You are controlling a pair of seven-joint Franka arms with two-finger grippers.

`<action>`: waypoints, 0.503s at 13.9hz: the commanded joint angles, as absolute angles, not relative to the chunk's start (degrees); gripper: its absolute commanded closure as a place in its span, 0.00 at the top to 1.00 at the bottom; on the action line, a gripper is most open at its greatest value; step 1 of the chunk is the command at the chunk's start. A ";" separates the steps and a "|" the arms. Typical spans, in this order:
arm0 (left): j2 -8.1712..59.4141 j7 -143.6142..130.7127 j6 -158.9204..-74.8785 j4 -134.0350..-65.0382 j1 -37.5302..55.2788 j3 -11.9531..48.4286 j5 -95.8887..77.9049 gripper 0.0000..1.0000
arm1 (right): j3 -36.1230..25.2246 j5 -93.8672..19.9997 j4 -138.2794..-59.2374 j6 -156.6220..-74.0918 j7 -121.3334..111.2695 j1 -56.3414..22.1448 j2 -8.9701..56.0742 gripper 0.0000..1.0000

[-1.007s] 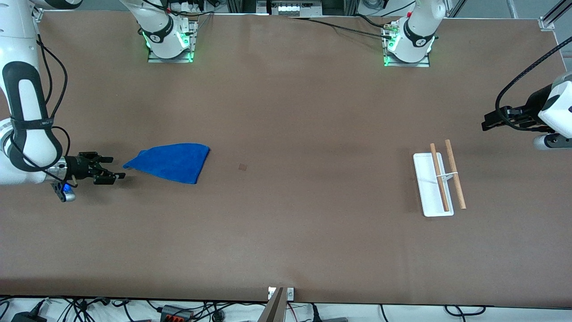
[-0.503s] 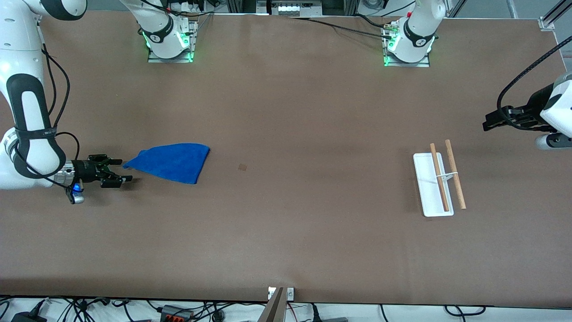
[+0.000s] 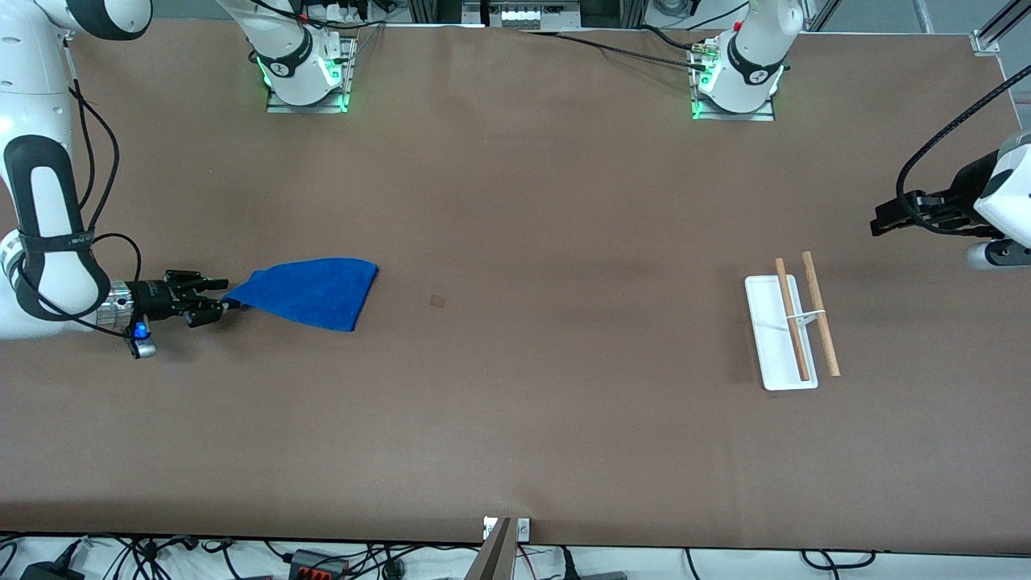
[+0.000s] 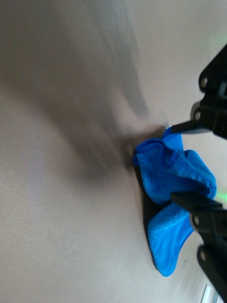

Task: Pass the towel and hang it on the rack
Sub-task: 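Close the right gripper on the towel corner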

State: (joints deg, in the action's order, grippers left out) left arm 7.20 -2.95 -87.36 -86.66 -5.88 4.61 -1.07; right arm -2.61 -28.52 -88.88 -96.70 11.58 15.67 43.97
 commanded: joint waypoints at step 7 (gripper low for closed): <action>7.29 -2.20 -86.05 -85.78 -6.33 4.48 -1.85 1.00 | -0.80 -29.01 -79.23 -87.31 7.64 15.91 43.86 0.00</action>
